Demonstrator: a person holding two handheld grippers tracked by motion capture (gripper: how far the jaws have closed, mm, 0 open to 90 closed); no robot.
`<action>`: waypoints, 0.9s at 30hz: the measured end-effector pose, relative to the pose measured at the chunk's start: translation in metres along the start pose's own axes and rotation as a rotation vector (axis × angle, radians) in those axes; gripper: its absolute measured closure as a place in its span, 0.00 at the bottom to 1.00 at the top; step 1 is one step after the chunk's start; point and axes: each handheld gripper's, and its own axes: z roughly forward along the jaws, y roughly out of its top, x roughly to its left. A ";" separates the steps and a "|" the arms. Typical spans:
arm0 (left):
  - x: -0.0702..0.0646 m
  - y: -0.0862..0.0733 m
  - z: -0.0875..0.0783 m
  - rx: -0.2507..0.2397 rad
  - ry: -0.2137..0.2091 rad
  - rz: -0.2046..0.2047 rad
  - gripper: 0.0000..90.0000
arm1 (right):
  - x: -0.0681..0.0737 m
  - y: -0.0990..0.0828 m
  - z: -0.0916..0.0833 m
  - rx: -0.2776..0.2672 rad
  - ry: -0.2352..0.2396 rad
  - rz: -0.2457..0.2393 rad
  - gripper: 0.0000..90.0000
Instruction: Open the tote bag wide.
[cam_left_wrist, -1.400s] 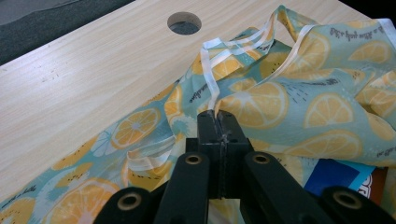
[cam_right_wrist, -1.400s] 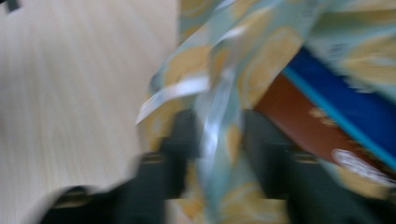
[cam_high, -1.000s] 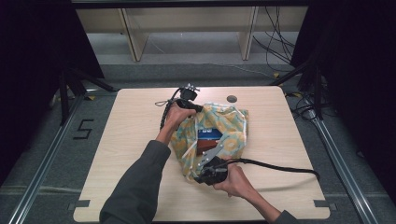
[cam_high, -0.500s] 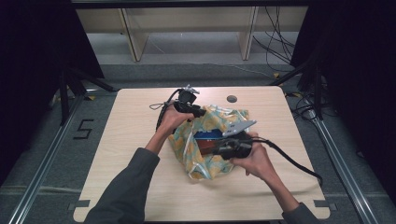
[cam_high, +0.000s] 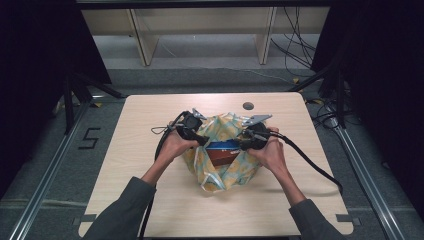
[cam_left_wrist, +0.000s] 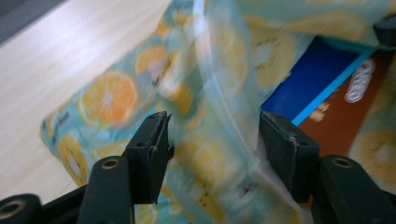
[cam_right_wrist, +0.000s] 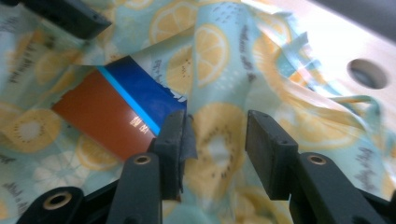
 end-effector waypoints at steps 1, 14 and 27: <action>0.002 -0.003 0.002 0.001 -0.016 0.002 0.54 | -0.002 0.001 0.004 0.013 0.010 -0.002 0.76; 0.054 -0.060 -0.023 -0.024 -0.018 -0.030 0.94 | -0.063 0.001 0.017 0.000 -0.031 0.113 1.00; 0.048 -0.054 -0.063 -0.111 0.007 -0.058 0.53 | -0.068 -0.007 0.014 0.017 -0.017 0.143 1.00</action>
